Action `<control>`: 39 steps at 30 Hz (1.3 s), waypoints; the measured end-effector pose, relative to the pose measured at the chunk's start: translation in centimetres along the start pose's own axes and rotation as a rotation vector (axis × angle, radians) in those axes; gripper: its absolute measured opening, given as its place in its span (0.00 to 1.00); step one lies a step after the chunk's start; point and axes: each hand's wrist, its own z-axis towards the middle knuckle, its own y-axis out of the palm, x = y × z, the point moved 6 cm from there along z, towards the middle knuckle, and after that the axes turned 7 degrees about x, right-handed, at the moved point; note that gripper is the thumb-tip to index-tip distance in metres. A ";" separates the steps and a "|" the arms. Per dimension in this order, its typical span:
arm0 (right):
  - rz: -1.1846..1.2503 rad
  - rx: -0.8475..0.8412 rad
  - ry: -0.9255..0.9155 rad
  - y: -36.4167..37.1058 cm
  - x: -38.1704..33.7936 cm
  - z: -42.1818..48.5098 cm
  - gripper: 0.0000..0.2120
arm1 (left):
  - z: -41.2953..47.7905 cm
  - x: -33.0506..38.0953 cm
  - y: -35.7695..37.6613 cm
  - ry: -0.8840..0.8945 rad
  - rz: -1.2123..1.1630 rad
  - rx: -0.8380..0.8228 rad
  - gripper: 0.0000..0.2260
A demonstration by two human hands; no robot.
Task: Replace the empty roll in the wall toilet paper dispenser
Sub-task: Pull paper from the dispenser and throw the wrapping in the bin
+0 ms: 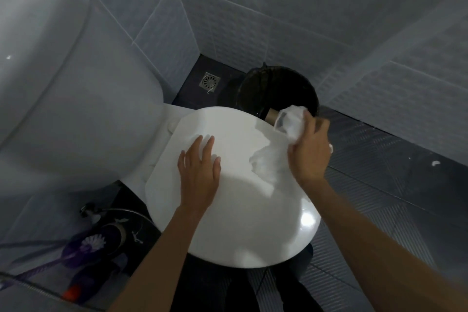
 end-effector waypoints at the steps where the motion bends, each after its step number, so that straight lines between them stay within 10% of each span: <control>1: -0.024 -0.022 -0.084 0.6 0.0 -1.0 0.31 | 0.6 0.1 0.5 -0.009 -0.007 -0.010 0.19; 6: -0.225 -0.285 -0.356 4.7 1.6 -6.9 0.45 | 3.5 1.1 3.4 0.044 0.023 -0.087 0.21; 12: -0.258 -0.181 -0.380 4.9 2.6 -5.6 0.27 | 6.5 1.8 5.8 0.055 0.123 -0.108 0.23; 19: 0.182 -0.073 0.242 5.5 4.3 4.6 0.08 | 6.4 3.4 6.5 -0.097 0.065 -0.062 0.24; 24: 0.791 -0.106 0.901 10.5 6.5 9.5 0.21 | 6.4 3.7 6.2 -0.058 0.107 0.026 0.23; 32: 0.760 -0.260 0.990 16.9 9.2 10.0 0.33 | 6.7 3.5 6.7 -0.112 0.131 -0.055 0.26; 39: 0.578 -0.576 0.751 18.7 7.2 9.3 0.21 | 6.7 3.6 6.7 -0.108 0.137 -0.054 0.26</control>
